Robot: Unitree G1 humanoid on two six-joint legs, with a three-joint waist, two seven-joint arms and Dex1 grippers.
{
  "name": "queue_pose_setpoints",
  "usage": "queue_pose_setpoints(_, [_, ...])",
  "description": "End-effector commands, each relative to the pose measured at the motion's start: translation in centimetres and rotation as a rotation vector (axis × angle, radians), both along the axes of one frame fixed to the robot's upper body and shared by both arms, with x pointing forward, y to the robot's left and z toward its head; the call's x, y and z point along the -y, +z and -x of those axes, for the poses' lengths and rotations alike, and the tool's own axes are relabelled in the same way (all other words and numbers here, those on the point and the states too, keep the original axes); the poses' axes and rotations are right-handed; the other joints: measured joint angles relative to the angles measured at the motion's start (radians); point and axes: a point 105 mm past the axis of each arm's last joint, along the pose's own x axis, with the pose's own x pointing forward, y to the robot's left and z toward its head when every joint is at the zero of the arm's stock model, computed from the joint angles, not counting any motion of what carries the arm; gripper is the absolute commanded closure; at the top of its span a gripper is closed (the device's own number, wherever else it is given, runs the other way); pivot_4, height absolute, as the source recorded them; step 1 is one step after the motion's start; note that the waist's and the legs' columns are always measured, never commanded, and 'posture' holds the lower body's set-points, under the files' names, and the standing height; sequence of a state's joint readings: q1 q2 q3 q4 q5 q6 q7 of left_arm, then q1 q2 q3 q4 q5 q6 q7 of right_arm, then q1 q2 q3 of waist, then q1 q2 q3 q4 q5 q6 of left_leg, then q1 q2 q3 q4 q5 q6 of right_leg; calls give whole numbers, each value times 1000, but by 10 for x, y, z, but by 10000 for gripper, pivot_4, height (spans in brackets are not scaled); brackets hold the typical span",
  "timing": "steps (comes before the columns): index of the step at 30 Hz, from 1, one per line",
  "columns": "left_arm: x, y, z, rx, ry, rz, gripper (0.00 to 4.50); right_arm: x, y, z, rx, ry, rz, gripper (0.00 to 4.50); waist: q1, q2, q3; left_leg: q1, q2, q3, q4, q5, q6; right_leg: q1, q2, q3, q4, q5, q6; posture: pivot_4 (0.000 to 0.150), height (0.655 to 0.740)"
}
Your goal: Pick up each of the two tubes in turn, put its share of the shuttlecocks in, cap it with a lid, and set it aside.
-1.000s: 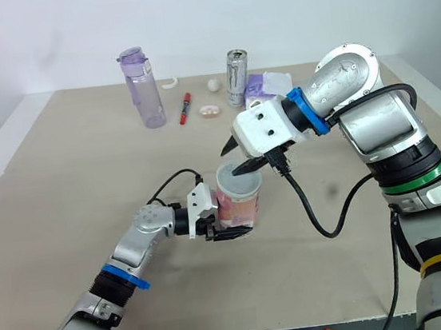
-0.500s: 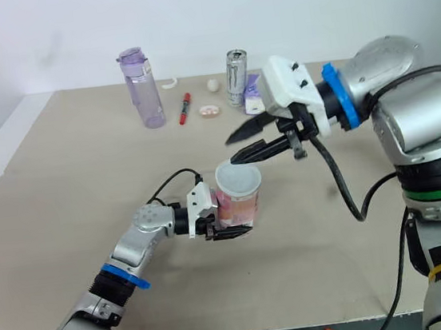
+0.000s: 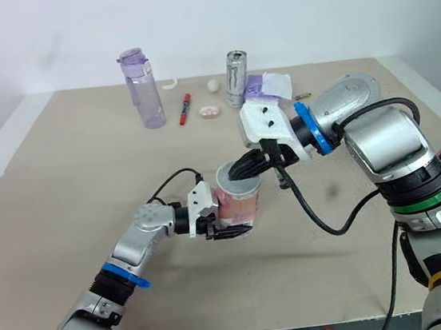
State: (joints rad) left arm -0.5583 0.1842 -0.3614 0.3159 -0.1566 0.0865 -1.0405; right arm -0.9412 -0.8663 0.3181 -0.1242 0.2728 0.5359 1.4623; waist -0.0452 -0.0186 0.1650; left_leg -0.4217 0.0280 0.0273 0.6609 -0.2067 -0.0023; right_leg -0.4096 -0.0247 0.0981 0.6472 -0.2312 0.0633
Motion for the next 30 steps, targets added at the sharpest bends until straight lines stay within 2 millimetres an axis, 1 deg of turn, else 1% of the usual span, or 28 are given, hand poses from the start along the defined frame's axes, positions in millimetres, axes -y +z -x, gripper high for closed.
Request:
queue_pose_setpoints(1, [-15, -19, -7, -49, 82, -72, 13485, 7, -35, -1, -58, -1, 137, 44652, 0, -2, -2, 0, 0, 0, 0, 0, 0, 0, 0, 0, 0, 0, 0, 1500, 7400])
queue_pose_setpoints(2, [-15, -19, -7, -48, 83, -72, 13485, 7, -38, -1, -53, 9, 152, 44652, -1, -6, -7, 0, 0, 0, 0, 0, 0, 0, 0, 0, 0, 0, 0, 1500, 7400])
queue_pose_setpoints(3, [-15, -19, -7, -48, 84, -72, 13485, 6, -40, -1, -50, 15, 159, 44652, -1, -6, -7, 4, 1, 0, -2, 0, 0, -1, 0, 0, -1, 0, 0, 1500, 7400])
queue_pose_setpoints(5, [-15, -18, -9, -47, 89, -70, 13485, 3, -41, -3, -39, 22, 145, 44652, -1, -11, -11, 7, 1, 0, -4, 0, -1, 0, -1, 0, -1, 0, -1, 1500, 7400])
queue_pose_setpoints(7, [-16, -17, -10, -44, 97, -64, 13485, -3, -26, -6, -42, 7, 47, 44652, -1, -14, -12, 10, 2, 0, -6, 0, -1, 1, -2, 0, -2, 0, -1, 1500, 7400])
queue_pose_setpoints(10, [-21, -15, -11, -35, 109, -61, 13485, 3, 5, -7, -59, -31, -119, 44652, -1, -14, -12, 13, 2, 1, -8, -2, -3, 2, -4, 0, -2, -1, -1, 1500, 7400])
queue_pose_setpoints(13, [-25, -16, -12, -27, 115, -66, 13485, 17, 31, -8, -78, -82, -275, 44652, -1, -14, -10, 13, 1, 2, -8, -2, -3, 1, -6, -1, -2, -1, -1, 1500, 7400])
queue_pose_setpoints(15, [-29, -13, -13, -16, 122, -67, 13485, 41, 49, -11, -37, -159, -422, 44652, -1, -13, -9, 8, 1, 3, -8, -1, -1, 1, -7, -1, -2, 0, -2, 1500, 7400])
queue_pose_setpoints(16, [-31, -12, -14, -6, 123, -70, 13485, 55, 55, -12, -47, -214, -502, 44652, 1, -13, -9, 5, 1, 3, -8, 0, 0, -2, -7, -1, -2, 1, -2, 1500, 7400])
queue_pose_setpoints(17, [-32, -11, -14, -1, 125, -70, 13485, 66, 56, -11, -52, -249, -567, 44652, 1, -13, -9, -2, 1, 2, -8, 0, 0, -5, -7, -5, -2, 1, -3, 1500, 7400])
queue_pose_setpoints(18, [-33, -10, -14, 0, 126, -69, 13485, 73, 55, -10, -50, -272, -602, 44652, 1, -13, -9, -2, 1, 2, -8, 0, 0, -6, -7, -5, -2, 2, -4, 1500, 7400])
queue_pose_setpoints(19, [-34, -10, -14, 3, 125, -69, 13485, 78, 51, -9, -50, -292, -628, 44652, 0, -13, -9, -3, 1, 2, -9, 0, 0, -7, -6, -4, -2, 3, -7, 1500, 7400])
queue_pose_setpoints(22, [-36, -8, -12, 14, 120, -66, 13485, 98, 23, -7, -26, -390, -650, 44652, -1, -13, -9, -3, 1, 2, -11, -1, -1, -7, -1, -3, -2, 1, -5, 1500, 7400])
queue_pose_setpoints(23, [-36, -8, -12, 16, 117, -64, 13485, 103, 12, -5, -29, -412, -643, 44652, 0, -13, -9, -3, 1, 2, -10, -1, -1, -7, 1, -2, -2, -1, -1, 1500, 7400])
queue_pose_setpoints(25, [-36, -6, -10, 25, 106, -59, 13485, 108, -19, -5, -29, -461, -632, 44652, -1, -12, -9, -3, 2, 2, -11, -1, -1, -7, 3, -2, 0, -1, 0, 1500, 7400])
queue_pose_setpoints(27, [-36, -4, -9, 30, 94, -53, 13485, 105, -56, -1, -39, -469, -571, 44652, -3, -11, -8, -2, 2, 1, -11, -1, 0, -7, 4, -2, 0, -1, -1, 1500, 7400])
queue_pose_setpoints(28, [-36, -3, -8, 31, 90, -50, 13485, 101, -72, 3, -61, -449, -539, 44652, -4, -9, -8, -2, 2, 1, -11, -1, 0, -8, 5, -1, 0, -1, -2, 1500, 7400])
queue_pose_setpoints(29, [-36, -3, -7, 30, 87, -47, 13485, 96, -83, 6, -87, -437, -527, 44652, -3, -9, -8, -1, 1, 1, -11, -1, 0, -8, 5, 1, 0, 0, -3, 1500, 7400])
queue_pose_setpoints(30, [-36, -3, -6, 27, 81, -45, 13485, 93, -91, 9, -120, -431, -525, 39984, -4, -12, -8, 0, 1, -1, -11, -1, 0, -7, 6, 1, 0, 1, -2, 1500, 7400])
